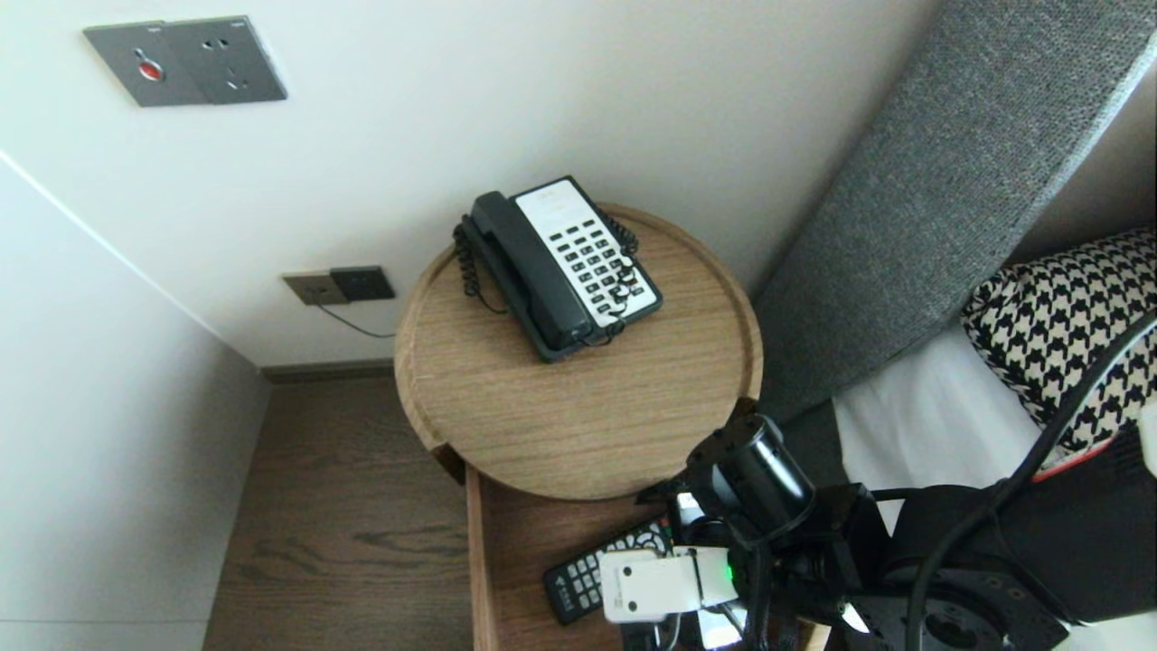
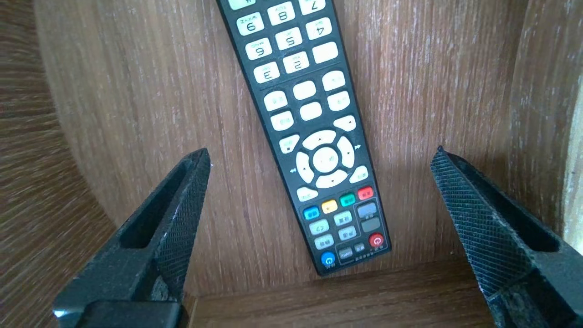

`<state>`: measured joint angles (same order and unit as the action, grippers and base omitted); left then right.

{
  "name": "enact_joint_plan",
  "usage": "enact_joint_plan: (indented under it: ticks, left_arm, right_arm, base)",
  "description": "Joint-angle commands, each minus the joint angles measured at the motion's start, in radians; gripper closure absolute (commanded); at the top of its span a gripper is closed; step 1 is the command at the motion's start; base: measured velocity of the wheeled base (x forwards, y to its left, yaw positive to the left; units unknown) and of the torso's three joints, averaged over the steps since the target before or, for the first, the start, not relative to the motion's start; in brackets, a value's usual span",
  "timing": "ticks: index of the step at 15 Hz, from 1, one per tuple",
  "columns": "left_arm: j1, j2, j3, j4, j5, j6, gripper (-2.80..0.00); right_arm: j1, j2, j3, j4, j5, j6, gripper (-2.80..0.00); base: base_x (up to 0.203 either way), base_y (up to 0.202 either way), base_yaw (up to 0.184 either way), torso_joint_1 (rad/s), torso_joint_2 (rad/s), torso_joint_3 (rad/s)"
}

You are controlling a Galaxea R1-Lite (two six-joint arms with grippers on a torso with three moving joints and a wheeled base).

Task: Take the remote control out of the drawer one by one and place them on the table

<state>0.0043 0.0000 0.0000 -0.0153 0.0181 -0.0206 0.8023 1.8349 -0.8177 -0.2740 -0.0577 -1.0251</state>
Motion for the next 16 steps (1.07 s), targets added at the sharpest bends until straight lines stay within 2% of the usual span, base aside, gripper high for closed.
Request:
enact_joint_plan:
  ticks: [1,7,11,16]
  left_arm:
    - [0.0,-0.002,0.0,0.0,0.0,-0.001,0.0]
    - [0.0,-0.002,0.0,-0.001,0.0,-0.001,0.0]
    - [0.0,-0.002,0.0,0.0,0.0,-0.001,0.0]
    - [0.0,-0.002,0.0,-0.002,0.0,-0.001,0.0]
  right_arm:
    - [0.001,0.001,-0.006,-0.008,-0.001,-0.007,-2.8]
    - [-0.005,0.006,-0.01,-0.019,0.018,-0.007,-2.8]
    - [-0.003,0.046,0.003,-0.1,0.019,-0.007,-2.8]
    - [-0.002,0.037,0.009,-0.09,0.019,-0.01,-2.8]
  base:
    - [0.0,0.0,0.0,0.0,0.0,0.0]
    - [0.0,0.0,0.0,0.0,0.0,0.0]
    - [0.0,0.0,0.0,0.0,0.0,0.0]
    - [0.0,0.0,0.0,0.0,0.0,0.0]
